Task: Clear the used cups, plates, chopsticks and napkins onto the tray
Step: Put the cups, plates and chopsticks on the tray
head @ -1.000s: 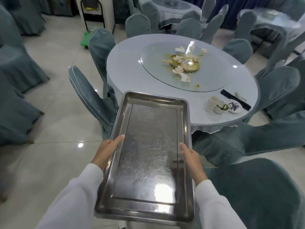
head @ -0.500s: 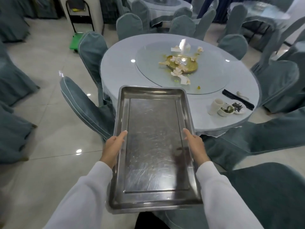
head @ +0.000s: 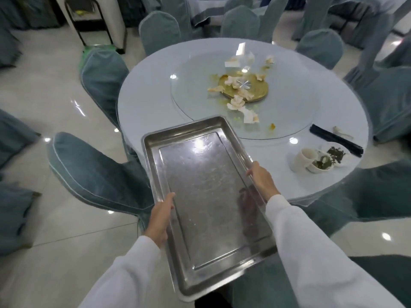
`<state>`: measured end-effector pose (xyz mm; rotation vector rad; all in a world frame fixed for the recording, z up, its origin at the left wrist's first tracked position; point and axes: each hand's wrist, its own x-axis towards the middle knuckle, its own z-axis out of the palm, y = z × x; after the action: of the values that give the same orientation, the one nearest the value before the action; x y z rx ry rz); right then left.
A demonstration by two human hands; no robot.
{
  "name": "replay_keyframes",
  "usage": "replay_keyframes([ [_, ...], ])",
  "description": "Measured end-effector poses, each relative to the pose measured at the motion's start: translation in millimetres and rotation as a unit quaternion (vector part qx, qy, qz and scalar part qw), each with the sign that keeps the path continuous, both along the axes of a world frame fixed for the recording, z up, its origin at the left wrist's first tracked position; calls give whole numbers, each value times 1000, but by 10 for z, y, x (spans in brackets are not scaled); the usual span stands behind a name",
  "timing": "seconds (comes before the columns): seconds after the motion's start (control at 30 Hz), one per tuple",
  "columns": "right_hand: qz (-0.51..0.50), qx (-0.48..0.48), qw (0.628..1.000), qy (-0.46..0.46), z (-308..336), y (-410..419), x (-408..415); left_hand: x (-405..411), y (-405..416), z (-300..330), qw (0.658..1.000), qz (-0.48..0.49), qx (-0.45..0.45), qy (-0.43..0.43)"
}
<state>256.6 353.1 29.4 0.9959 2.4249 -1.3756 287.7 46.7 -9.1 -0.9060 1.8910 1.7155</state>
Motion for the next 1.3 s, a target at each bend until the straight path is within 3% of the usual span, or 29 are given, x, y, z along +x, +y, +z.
replay_keyframes([
  [0.47,70,86,993,-35,-133,39,-1187,-491,165,-61,988,-33,120,-89],
  [0.87,39,83,995,-38,-374,118,-1420,-738,132,-130,960,-165,112,-197],
  [1.3,122,68,990,-35,-493,253,-2035,-815,454,-86,963,-93,132,-218],
])
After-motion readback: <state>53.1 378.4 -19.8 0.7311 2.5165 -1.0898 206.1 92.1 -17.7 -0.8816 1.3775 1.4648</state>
